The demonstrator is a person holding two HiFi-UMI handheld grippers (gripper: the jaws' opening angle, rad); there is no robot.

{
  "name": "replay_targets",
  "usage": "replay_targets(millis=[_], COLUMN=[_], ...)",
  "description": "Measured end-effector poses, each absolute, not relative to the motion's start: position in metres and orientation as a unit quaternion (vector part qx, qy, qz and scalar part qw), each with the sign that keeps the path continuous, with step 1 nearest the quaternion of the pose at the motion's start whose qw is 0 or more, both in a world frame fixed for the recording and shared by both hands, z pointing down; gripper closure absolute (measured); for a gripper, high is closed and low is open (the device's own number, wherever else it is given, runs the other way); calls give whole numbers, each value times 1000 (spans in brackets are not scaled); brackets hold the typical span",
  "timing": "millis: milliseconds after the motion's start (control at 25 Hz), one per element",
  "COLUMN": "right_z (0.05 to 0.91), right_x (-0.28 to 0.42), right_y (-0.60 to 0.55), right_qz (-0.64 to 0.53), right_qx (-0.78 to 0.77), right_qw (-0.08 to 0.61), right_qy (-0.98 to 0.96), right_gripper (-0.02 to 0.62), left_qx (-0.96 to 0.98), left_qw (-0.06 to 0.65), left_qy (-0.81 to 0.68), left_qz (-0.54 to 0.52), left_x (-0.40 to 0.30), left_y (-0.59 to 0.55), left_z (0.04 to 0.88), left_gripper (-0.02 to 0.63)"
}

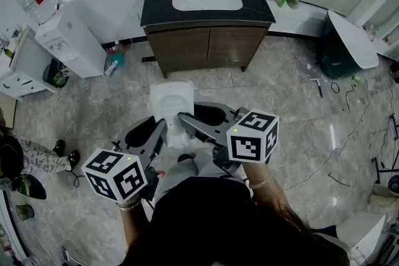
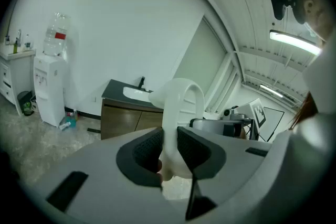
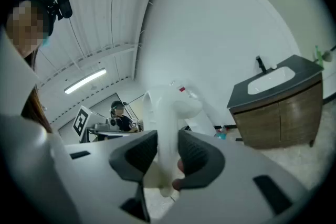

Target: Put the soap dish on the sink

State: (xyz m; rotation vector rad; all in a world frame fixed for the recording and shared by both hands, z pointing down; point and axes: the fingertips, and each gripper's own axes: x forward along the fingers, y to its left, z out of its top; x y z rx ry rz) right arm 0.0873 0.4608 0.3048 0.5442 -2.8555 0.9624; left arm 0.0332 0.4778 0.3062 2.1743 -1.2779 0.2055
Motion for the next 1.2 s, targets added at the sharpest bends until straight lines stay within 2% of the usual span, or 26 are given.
replay_targets(millis=[680, 1200], right_z=[328, 334], right_x=[85, 101], right_y=[451, 350], right_qz=[309, 346], right_qx=[192, 164], right_qw=[34, 47], right_qy=[-931, -922], right_gripper=[463, 463], left_qx=[818, 796], left_qw=[310, 336], left_qy=[-479, -498], left_qz=[68, 75], left_x=[31, 48], left_y=[467, 371], left_z=[331, 336], left_gripper=[511, 511])
